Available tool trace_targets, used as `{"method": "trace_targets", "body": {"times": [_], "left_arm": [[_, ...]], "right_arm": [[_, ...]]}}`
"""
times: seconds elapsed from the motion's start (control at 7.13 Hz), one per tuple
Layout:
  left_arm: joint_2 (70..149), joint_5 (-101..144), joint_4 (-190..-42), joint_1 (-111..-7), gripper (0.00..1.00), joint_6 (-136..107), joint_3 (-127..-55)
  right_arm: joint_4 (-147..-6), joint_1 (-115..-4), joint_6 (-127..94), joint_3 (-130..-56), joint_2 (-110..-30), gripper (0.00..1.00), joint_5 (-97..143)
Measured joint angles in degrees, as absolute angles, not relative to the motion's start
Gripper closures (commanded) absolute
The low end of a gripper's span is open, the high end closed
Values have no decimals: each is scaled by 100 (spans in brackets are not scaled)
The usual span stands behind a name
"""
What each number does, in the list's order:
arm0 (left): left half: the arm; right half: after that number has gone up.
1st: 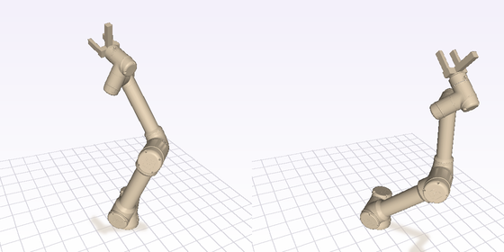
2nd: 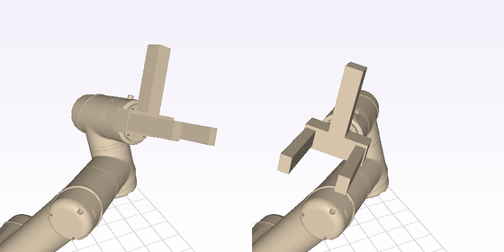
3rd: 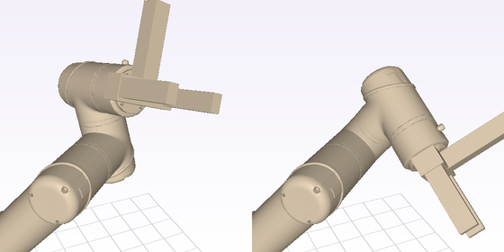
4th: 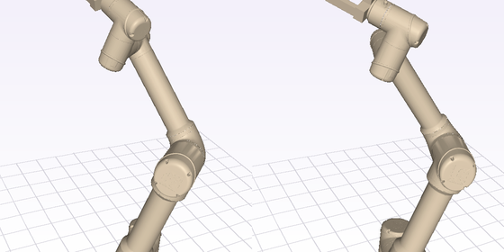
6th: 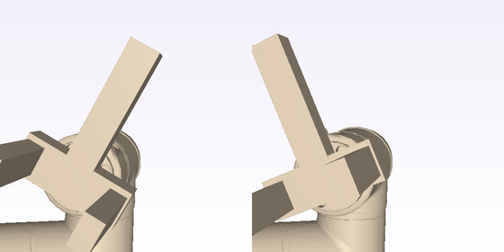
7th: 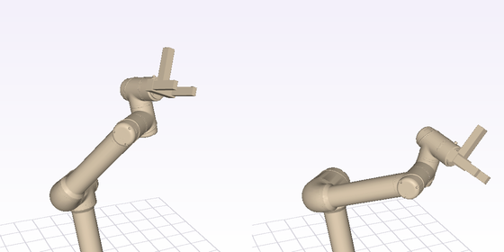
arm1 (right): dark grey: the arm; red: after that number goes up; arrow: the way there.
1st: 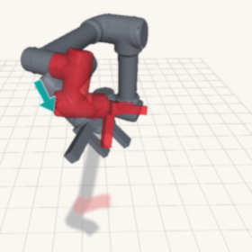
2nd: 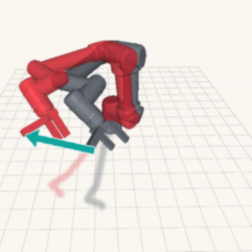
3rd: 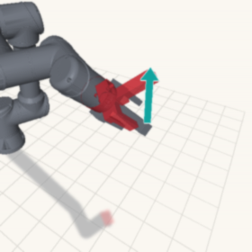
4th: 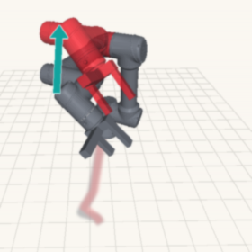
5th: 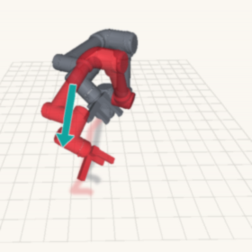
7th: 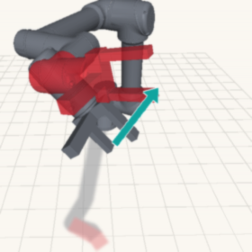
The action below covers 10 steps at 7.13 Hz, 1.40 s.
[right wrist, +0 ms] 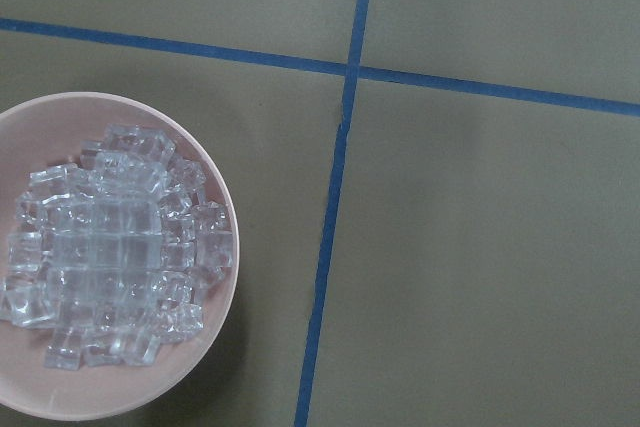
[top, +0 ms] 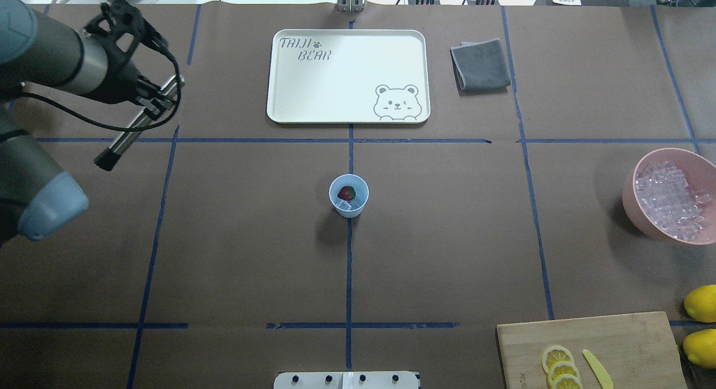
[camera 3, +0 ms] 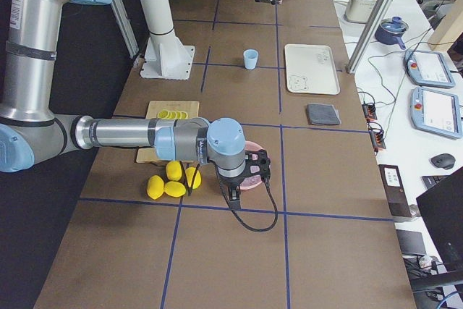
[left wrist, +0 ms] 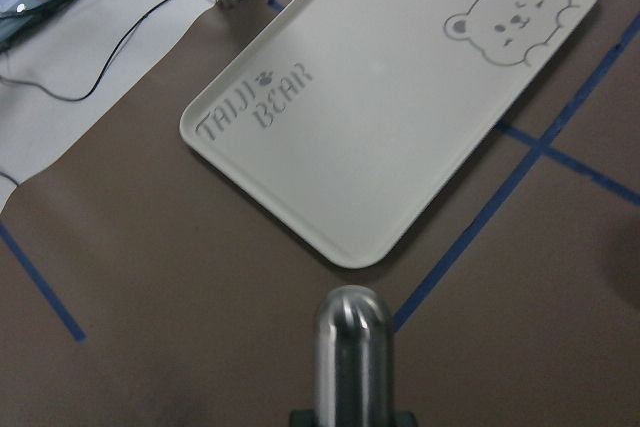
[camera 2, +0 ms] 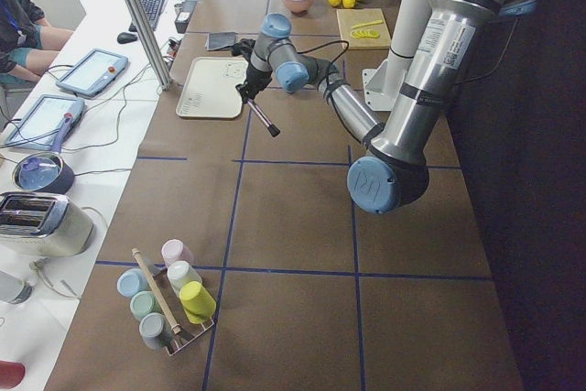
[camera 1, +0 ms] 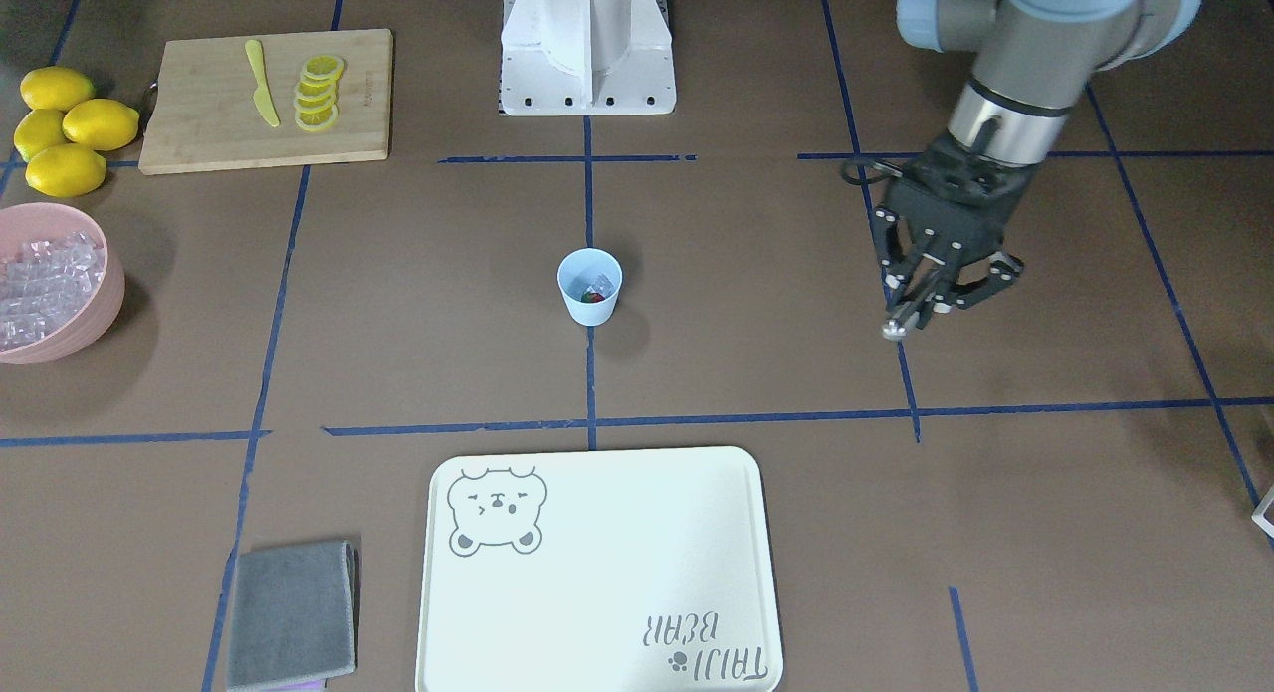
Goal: Mash ice and strawberries in cup
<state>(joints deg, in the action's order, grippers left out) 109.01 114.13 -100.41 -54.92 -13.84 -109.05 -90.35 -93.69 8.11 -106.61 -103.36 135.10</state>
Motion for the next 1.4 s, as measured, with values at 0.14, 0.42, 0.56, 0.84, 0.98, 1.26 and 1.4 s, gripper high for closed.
{"method": "trace_targets", "body": {"times": [0.14,0.42,0.56,0.84,0.98,1.26,1.4], "left_arm": [[10579,11898,-9929,-6013,94,-1383,-10713],[9889,12331,-9871,-6872,95,-1388,-10189],[9619,12529,-9869,-7154,96,-1390,-9886],[9195,12769,-9928,-7354,96,-1820,-9472],[9074,12805,-10014,-7368,95,-2311,-9407],[8789,12814,-10781,-7343,95,-2818,-9210],[8711,12805,-11266,-7250,95,-2881,-8998]], "right_arm": [[-9035,-9369,809,-10663,-10336,1,13509],[-9034,-9369,814,-10668,-10336,1,13509],[-9032,-9369,815,-10672,-10336,1,13511],[-9034,-9369,810,-10677,-10336,1,13516],[-9035,-9369,809,-10678,-10336,1,13517],[-9035,-9369,809,-10678,-10336,1,13518],[-9035,-9369,809,-10674,-10336,1,13518]]}}
